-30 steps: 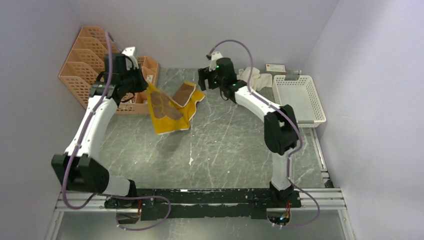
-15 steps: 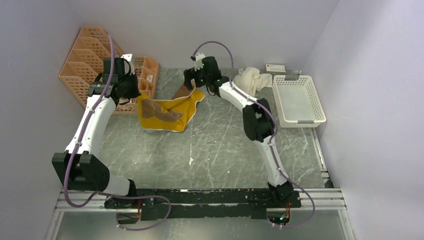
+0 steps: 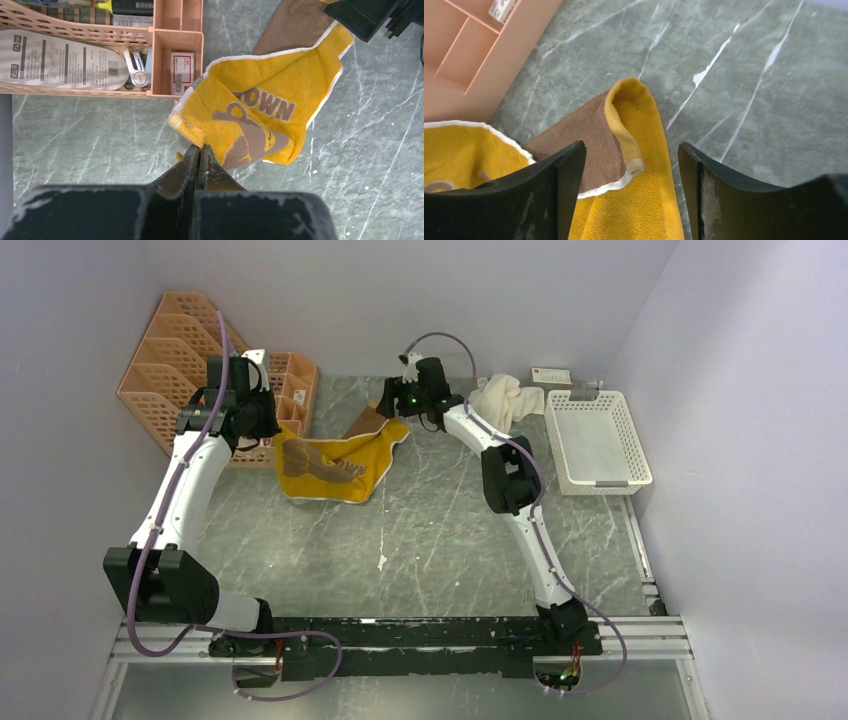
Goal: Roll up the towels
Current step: Pick up the towel at the center of the board, then flatten out the towel at the center of the board.
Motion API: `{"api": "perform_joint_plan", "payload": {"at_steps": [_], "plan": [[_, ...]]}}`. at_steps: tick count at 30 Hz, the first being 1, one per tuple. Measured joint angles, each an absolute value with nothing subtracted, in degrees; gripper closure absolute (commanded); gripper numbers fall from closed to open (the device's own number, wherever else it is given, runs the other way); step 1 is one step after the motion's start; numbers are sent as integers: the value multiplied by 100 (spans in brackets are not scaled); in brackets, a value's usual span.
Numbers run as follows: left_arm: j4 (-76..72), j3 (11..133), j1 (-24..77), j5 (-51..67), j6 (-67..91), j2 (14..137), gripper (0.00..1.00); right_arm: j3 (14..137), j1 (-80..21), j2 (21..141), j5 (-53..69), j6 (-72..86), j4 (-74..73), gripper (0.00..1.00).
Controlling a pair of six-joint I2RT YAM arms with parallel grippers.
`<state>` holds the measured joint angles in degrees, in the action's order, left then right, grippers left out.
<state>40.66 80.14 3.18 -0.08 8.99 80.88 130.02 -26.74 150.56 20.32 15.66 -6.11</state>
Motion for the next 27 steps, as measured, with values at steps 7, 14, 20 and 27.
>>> {"api": "perform_joint_plan", "payload": {"at_steps": [7, 14, 20, 27], "plan": [[4069, 8014, 318, -8, 899, 8088, 93, 13126, -2635, 15283, 2471, 1988, -679, 69], [4058, 8014, 318, -32, 902, 8088, 93, 13124, -2613, 15283, 2729, 2265, -589, 100], [3938, 8110, 316, -252, 829, 8088, 93, 11760, -2357, 14370, 2753, 2324, -322, 100], [2799, 8117, 311, -248, 484, 7929, 93, 10250, -1568, 11642, 2567, 2287, -178, 100]]}}
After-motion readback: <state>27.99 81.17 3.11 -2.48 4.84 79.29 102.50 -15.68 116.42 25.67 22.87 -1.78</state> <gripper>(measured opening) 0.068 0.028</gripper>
